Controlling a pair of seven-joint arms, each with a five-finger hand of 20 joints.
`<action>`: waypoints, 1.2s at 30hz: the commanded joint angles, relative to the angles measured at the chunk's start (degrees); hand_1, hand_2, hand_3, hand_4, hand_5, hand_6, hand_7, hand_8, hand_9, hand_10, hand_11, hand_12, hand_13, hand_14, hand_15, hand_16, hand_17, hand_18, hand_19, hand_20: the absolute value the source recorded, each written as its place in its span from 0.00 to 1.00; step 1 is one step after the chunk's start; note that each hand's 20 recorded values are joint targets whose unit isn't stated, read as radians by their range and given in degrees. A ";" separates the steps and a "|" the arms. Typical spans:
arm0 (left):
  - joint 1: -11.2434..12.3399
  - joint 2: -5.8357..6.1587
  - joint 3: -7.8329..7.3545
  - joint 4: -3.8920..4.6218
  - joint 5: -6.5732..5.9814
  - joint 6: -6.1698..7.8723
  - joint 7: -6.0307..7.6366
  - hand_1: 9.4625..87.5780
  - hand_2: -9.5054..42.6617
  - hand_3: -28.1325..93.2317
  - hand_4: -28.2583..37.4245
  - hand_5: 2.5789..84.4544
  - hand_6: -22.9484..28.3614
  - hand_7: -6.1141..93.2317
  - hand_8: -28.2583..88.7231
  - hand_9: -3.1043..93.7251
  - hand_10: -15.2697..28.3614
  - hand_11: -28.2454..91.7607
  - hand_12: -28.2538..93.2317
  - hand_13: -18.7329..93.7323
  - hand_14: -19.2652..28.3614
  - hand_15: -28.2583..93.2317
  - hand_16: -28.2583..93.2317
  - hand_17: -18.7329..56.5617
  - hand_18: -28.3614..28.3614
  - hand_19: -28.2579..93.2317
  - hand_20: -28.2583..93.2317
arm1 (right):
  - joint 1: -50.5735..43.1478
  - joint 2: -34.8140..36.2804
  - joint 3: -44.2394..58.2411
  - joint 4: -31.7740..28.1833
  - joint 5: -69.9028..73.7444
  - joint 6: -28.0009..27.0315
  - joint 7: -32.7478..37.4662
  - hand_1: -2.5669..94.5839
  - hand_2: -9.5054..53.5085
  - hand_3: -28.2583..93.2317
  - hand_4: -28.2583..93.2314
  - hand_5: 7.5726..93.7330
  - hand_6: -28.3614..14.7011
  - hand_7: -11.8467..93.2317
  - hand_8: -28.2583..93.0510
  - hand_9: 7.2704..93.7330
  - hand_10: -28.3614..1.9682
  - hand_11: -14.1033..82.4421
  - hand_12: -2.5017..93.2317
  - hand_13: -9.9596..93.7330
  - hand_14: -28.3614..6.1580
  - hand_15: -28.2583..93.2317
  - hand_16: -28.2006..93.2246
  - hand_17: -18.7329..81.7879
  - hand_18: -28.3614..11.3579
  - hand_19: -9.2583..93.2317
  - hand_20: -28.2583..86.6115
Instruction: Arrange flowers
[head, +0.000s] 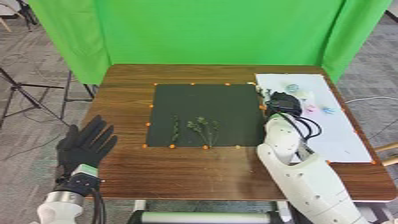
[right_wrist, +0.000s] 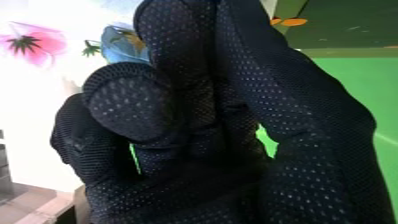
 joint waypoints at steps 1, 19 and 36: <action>1.47 -0.65 -0.15 -0.43 0.04 -0.19 -0.10 0.18 0.35 0.83 0.00 0.43 0.56 0.20 0.17 0.35 0.60 0.36 0.32 0.35 0.66 0.45 0.18 0.17 0.73 0.49 0.33 | -5.62 1.88 1.61 -2.50 -0.25 8.17 0.89 0.61 0.00 0.85 0.06 0.82 0.60 0.43 0.42 0.95 0.63 0.34 0.54 0.93 0.66 0.69 0.52 0.74 0.14 1.00 0.71; 3.61 -0.10 -1.69 -1.47 -0.49 -1.10 -0.12 0.18 0.35 0.83 0.00 0.43 0.56 0.19 0.17 0.35 0.60 0.36 0.32 0.35 0.67 0.45 0.18 0.17 0.73 0.49 0.33 | -17.52 -3.31 5.75 -23.04 4.94 12.47 3.94 0.57 0.00 0.87 0.10 0.82 0.61 0.46 0.42 0.96 0.62 0.35 0.54 0.95 0.68 0.68 0.54 0.77 0.16 1.00 0.72; 4.16 -0.08 -2.19 -1.97 -0.92 -0.57 0.93 0.18 0.35 0.83 0.00 0.43 0.56 0.19 0.17 0.35 0.60 0.36 0.32 0.35 0.67 0.45 0.18 0.16 0.73 0.49 0.33 | -25.22 -3.03 3.28 -28.17 5.89 5.85 -0.19 0.56 0.00 0.87 0.10 0.82 0.60 0.46 0.42 0.96 0.62 0.35 0.54 0.96 0.68 0.67 0.54 0.77 0.15 1.00 0.72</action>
